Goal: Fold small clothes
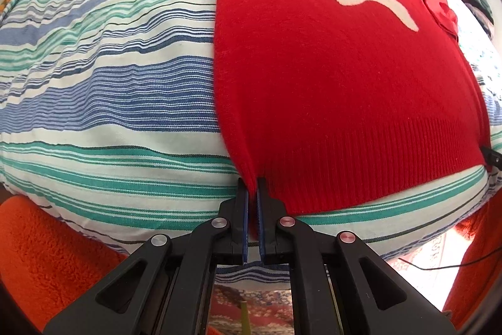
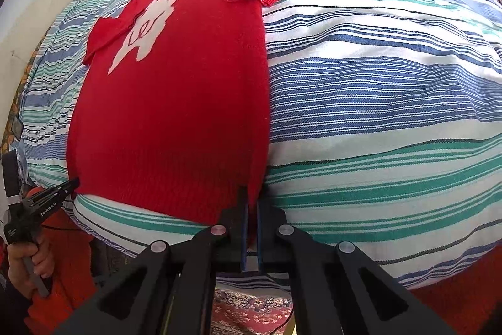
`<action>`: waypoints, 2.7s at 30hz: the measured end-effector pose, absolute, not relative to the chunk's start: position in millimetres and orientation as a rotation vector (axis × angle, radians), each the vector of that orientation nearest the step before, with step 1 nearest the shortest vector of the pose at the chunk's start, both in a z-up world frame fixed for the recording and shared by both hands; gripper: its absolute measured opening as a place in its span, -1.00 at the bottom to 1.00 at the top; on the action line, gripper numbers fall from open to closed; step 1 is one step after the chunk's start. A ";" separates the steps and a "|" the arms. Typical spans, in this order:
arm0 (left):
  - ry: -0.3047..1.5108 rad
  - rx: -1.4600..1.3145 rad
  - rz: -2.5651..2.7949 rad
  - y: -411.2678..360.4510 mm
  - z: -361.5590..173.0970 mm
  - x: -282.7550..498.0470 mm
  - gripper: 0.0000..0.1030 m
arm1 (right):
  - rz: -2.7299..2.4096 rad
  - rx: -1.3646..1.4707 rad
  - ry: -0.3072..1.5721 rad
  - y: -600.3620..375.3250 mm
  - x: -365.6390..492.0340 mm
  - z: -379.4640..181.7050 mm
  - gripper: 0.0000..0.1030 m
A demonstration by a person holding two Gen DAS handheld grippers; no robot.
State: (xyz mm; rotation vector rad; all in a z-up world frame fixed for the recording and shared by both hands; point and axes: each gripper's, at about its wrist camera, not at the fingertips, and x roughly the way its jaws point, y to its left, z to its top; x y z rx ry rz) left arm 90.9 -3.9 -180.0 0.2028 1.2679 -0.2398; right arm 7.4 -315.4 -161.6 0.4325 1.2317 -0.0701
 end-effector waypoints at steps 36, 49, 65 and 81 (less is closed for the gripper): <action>1.134 0.071 0.075 86.5 -84.7 54.1 0.69 | -0.074 0.006 1.068 -355.4 18.9 -44.4 0.12; 1.173 0.084 0.172 103.1 -103.1 69.6 0.69 | 0.193 -0.332 1.066 -321.5 170.4 -155.1 -0.19; 1.258 0.109 0.239 93.5 -120.0 81.4 0.69 | -0.426 0.620 0.773 -673.1 102.5 -86.4 -0.87; 1.285 0.153 0.260 90.1 -127.9 84.1 0.69 | -0.575 0.889 0.978 -729.7 94.4 -161.9 -0.85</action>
